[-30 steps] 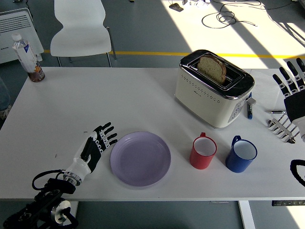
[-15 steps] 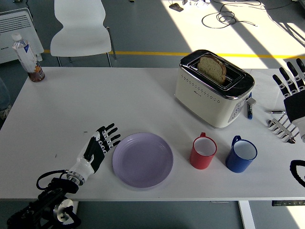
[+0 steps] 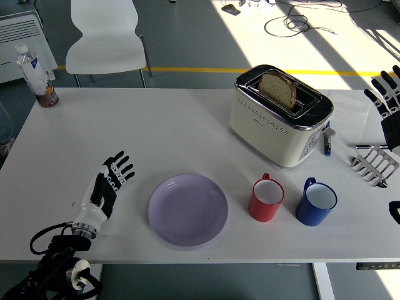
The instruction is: Push plate across desktop,pick up the break from the machine,place the break in the plate
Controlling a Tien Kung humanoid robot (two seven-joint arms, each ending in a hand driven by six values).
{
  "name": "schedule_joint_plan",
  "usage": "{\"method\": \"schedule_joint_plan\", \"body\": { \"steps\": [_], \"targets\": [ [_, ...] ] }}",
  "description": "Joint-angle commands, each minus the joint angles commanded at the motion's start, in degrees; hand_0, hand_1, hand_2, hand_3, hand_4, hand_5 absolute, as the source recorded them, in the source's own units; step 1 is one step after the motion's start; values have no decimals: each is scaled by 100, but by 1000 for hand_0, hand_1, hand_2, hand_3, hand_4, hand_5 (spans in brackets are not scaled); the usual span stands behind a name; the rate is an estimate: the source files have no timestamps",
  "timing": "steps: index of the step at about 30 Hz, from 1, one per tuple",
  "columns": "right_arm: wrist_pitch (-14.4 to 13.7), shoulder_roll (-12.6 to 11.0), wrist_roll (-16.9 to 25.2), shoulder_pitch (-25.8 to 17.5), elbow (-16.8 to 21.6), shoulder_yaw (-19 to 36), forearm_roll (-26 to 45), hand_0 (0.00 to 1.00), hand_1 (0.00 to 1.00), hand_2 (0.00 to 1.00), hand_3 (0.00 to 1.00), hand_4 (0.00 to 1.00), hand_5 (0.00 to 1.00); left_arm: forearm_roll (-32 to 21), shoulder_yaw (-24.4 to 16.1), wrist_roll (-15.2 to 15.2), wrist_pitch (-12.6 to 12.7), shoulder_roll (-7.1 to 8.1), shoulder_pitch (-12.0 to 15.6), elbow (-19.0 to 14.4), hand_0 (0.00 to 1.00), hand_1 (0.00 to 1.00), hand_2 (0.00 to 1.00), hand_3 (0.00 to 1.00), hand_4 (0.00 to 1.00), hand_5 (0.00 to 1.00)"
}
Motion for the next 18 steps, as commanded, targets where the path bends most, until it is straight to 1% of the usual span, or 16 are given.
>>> {"method": "schedule_joint_plan", "body": {
  "steps": [2, 3, 5, 6, 7, 10, 11, 12, 13, 16, 17, 18],
  "targets": [
    [-183, -234, -6, 198, -54, -130, -300, 792, 771, 812, 808, 599, 606, 63, -300, 41, 19, -17, 102, -103, 797, 844, 921, 896, 540, 998],
    [-207, -267, -7, 226, -61, -146, -355, 792, 771, 812, 808, 599, 606, 70, -351, 47, 21, -19, 114, -116, 797, 844, 921, 896, 540, 998],
    [-359, -491, -26, 490, -198, -319, -626, 792, 771, 812, 808, 599, 606, 104, -604, 94, 23, 12, 186, -257, 797, 844, 921, 896, 540, 998],
    [-407, -567, -32, 608, -248, -383, -742, 798, 774, 813, 810, 626, 512, 120, -703, 107, 21, 25, 207, -304, 797, 842, 919, 894, 539, 998],
    [-425, -600, -39, 652, -277, -413, -786, 798, 774, 813, 810, 626, 512, 123, -741, 116, 19, 32, 212, -332, 797, 842, 919, 894, 539, 998],
    [-511, -806, -111, 1054, -470, -674, -1177, 798, 774, 813, 810, 626, 512, 117, -1074, 167, 5, 60, 241, -488, 797, 842, 919, 894, 539, 998],
    [-525, -844, -137, 1123, -507, -722, -1249, 798, 774, 813, 810, 626, 512, 113, -1129, 181, 0, 65, 253, -521, 797, 842, 919, 894, 539, 998],
    [-544, -952, -238, 1334, -657, -917, -1484, 827, 806, 847, 836, 694, 404, 106, -1289, 210, -10, 76, 285, -622, 798, 840, 917, 894, 540, 998],
    [-549, -983, -267, 1431, -708, -999, -1615, 827, 806, 847, 836, 694, 404, 104, -1347, 219, -13, 79, 294, -651, 798, 840, 917, 894, 540, 998],
    [-559, -1108, -485, 1860, -1028, -1418, -2197, 827, 806, 847, 836, 694, 404, 11, -1588, 288, -49, 121, 341, -807, 798, 840, 917, 894, 540, 998],
    [-562, -1139, -578, 2070, -1207, -1625, -2449, 827, 806, 847, 836, 694, 404, -5, -1692, 325, -66, 142, 364, -862, 798, 840, 917, 894, 540, 998],
    [-562, -1149, -610, 2183, -1298, -1735, -2671, 886, 850, 913, 895, 740, 321, -9, -1730, 337, -71, 149, 371, -880, 801, 837, 906, 886, 540, 998]
  ]
}}
